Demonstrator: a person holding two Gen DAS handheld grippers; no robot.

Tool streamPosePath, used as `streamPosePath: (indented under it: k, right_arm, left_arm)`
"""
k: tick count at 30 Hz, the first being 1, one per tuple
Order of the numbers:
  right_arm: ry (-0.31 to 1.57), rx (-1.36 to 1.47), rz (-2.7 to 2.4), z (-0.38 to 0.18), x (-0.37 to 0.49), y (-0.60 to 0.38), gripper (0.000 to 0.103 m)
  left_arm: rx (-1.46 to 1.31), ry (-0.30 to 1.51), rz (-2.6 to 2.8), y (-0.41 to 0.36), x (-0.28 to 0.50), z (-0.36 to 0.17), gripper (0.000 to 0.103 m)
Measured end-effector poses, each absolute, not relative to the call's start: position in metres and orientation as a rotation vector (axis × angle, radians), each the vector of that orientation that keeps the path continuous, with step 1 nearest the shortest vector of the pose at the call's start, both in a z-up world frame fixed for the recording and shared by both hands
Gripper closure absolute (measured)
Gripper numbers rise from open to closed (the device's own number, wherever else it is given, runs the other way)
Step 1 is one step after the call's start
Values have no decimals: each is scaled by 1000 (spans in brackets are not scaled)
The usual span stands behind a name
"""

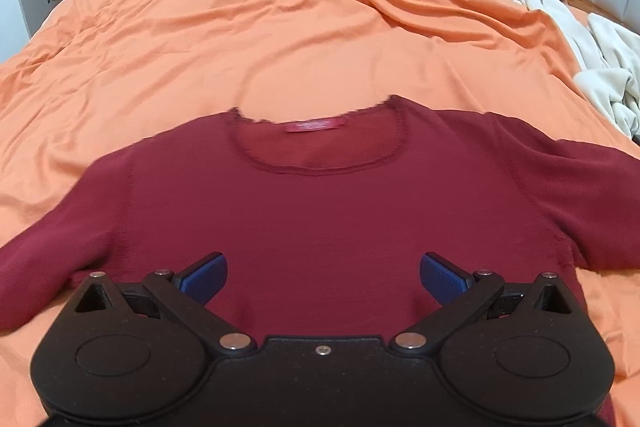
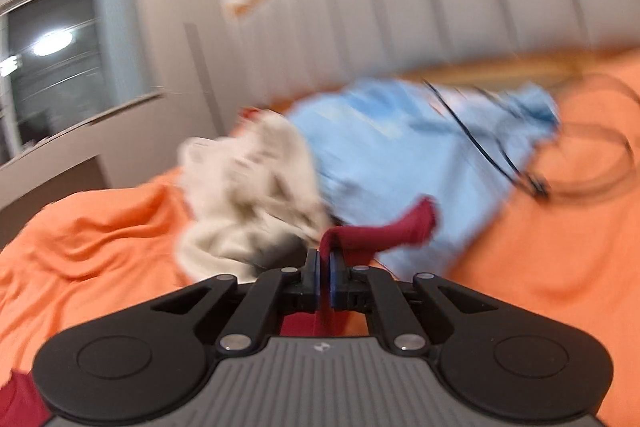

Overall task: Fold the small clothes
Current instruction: 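Grasp the sleeve cuff with the right tool and lift it, then carry the sleeve across the sweater body and open the right tool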

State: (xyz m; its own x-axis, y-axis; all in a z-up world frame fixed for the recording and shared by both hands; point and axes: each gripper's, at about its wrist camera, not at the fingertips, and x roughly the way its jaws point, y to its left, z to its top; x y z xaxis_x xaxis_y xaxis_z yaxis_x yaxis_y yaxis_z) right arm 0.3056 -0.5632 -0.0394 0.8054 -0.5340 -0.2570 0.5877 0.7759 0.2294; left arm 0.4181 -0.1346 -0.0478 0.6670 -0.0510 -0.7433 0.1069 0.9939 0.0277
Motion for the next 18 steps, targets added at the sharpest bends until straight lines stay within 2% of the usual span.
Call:
streamPosePath:
  k: [10, 18]
  right_arm:
    - [156, -79, -247, 23, 367, -407, 98]
    - [234, -230, 45, 9, 404, -284, 98]
  left_arm:
    - [-3, 798, -18, -51, 404, -31, 1]
    - [-156, 771, 64, 9, 402, -35, 1]
